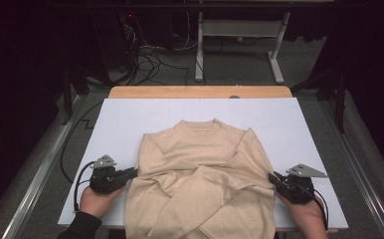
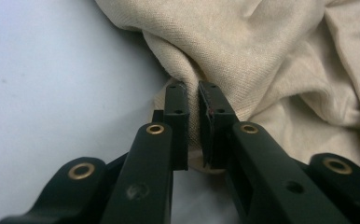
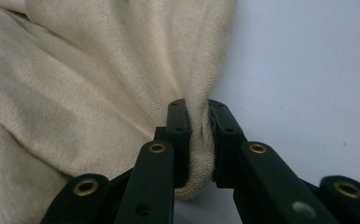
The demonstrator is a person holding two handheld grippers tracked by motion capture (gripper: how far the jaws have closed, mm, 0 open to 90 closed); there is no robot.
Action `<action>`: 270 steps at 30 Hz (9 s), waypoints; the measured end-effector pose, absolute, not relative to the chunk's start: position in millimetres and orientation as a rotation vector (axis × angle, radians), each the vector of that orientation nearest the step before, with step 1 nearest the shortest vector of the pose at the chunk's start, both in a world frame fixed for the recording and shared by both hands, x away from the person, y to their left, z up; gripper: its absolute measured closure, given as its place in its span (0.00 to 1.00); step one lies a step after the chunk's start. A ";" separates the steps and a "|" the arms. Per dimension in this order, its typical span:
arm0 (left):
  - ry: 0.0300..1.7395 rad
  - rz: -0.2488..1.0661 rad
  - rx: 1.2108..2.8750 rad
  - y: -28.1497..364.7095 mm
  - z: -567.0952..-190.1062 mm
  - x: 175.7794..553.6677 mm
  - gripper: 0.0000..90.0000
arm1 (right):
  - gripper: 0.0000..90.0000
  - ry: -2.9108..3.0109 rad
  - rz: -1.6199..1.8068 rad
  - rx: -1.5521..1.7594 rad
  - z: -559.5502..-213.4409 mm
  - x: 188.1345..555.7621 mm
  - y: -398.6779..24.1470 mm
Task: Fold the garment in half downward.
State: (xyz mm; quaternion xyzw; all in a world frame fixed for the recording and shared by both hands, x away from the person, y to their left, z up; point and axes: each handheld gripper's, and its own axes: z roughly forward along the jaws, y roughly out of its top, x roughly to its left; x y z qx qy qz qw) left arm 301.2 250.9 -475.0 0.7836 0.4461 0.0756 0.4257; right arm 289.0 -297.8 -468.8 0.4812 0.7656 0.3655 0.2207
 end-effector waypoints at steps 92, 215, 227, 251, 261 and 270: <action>1.330 0.132 1.995 216.6 -473.1 438.6 0.85 | 0.38 2.150 0.935 1.446 -450.4 442.9 -254.9; 1.092 0.439 1.787 265.6 -446.8 286.4 0.50 | 0.42 1.870 1.255 1.204 -435.6 270.4 -301.1; 1.242 0.222 1.821 256.8 -475.5 356.9 0.36 | 0.31 1.934 1.147 1.397 -451.3 343.6 -303.9; 1.277 0.283 1.900 234.4 -480.6 370.7 0.83 | 0.87 2.128 1.052 1.398 -470.6 368.0 -276.7; 1.244 0.364 1.870 235.4 -465.8 387.3 0.85 | 0.89 2.032 1.089 1.346 -459.2 372.2 -278.5; 1.259 0.415 1.840 230.8 -452.9 420.2 0.85 | 0.89 1.981 1.065 1.326 -442.7 400.9 -275.2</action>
